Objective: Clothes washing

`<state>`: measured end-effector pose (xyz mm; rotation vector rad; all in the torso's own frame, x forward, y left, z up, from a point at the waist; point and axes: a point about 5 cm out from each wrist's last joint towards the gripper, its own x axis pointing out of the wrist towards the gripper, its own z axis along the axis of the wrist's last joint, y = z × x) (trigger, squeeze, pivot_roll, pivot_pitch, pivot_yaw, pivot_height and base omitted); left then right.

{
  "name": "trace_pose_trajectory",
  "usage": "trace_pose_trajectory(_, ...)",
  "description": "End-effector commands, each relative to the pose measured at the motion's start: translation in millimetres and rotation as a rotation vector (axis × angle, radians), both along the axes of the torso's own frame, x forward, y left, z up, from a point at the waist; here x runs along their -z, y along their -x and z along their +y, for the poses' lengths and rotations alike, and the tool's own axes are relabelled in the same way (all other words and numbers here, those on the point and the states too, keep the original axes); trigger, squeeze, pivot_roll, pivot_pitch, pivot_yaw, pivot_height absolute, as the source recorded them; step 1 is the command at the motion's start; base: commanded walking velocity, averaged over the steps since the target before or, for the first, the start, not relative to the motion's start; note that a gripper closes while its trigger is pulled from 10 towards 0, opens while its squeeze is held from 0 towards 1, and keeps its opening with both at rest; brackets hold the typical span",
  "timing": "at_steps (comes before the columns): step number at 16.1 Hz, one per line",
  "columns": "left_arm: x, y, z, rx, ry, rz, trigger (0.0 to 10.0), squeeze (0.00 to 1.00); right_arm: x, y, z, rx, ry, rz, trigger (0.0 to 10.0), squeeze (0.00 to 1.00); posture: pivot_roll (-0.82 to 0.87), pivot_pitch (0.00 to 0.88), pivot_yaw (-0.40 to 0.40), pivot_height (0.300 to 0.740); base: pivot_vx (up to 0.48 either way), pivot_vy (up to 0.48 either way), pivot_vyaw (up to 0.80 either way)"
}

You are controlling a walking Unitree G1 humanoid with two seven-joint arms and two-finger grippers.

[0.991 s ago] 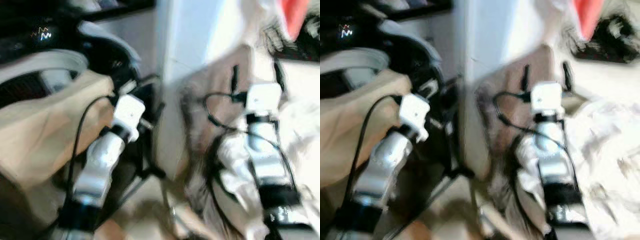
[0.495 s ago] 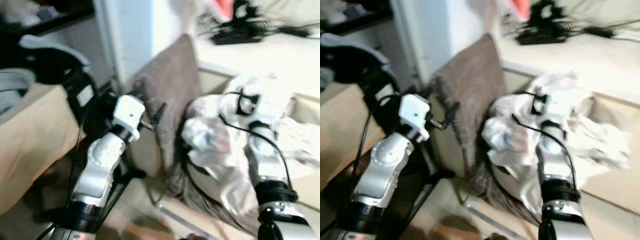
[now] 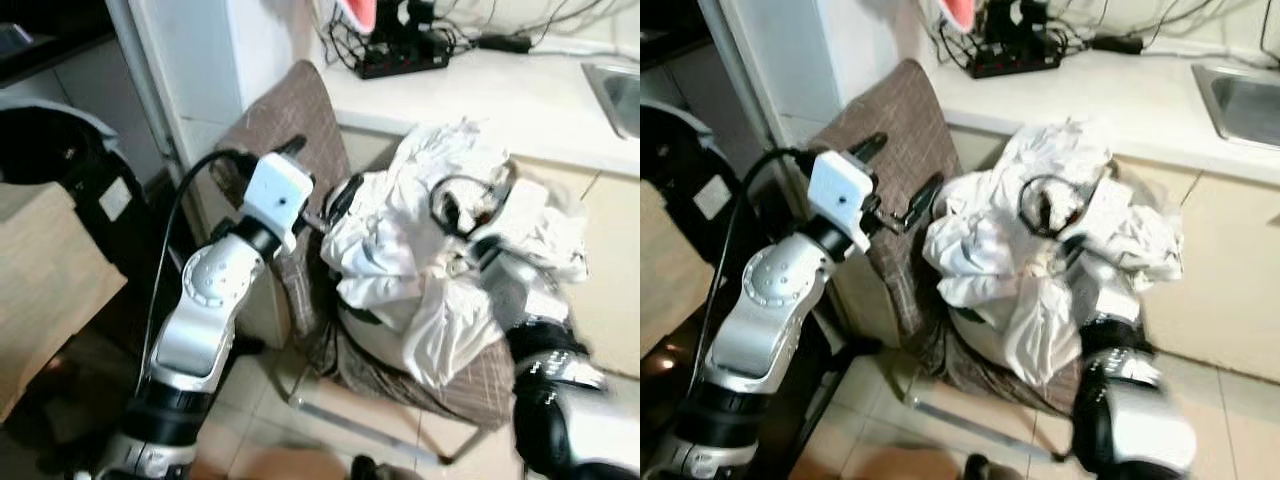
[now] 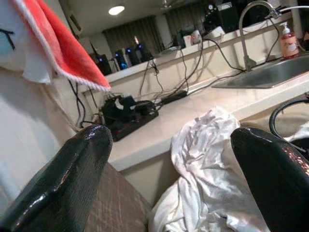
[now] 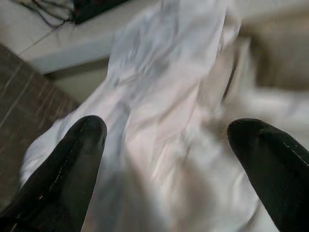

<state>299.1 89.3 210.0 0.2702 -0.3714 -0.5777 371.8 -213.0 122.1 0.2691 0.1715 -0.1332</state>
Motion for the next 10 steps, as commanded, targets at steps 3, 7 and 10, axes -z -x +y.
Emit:
trace_pose_trajectory(3, 2.7, 4.5, -10.2, 0.017, -0.021, 0.019, 10.0, 0.0, 26.1, 3.4, -0.7, -0.041, 0.095, 0.243, 10.0, 0.0, 0.0, 0.008, 0.019, 0.74, 0.0, 0.0, 0.0)
trace_pose_trajectory(7, 2.3, 9.9, -7.7, 0.001, -0.014, 0.037, 10.0, 0.0, 52.5, 19.5, -15.9, 0.182, -0.046, 0.411, 10.0, 0.0, 0.04, 0.026, 0.002, 0.74, 0.0, 0.0, 0.0)
trace_pose_trajectory(10, 2.7, 10.9, -0.9, -0.033, -0.016, 0.043, 10.0, 0.0, 55.7, 28.6, -36.6, 0.316, 0.108, 0.449, 10.0, 0.0, 0.06, 0.031, -0.006, 0.74, 0.0, 0.0, 0.0)
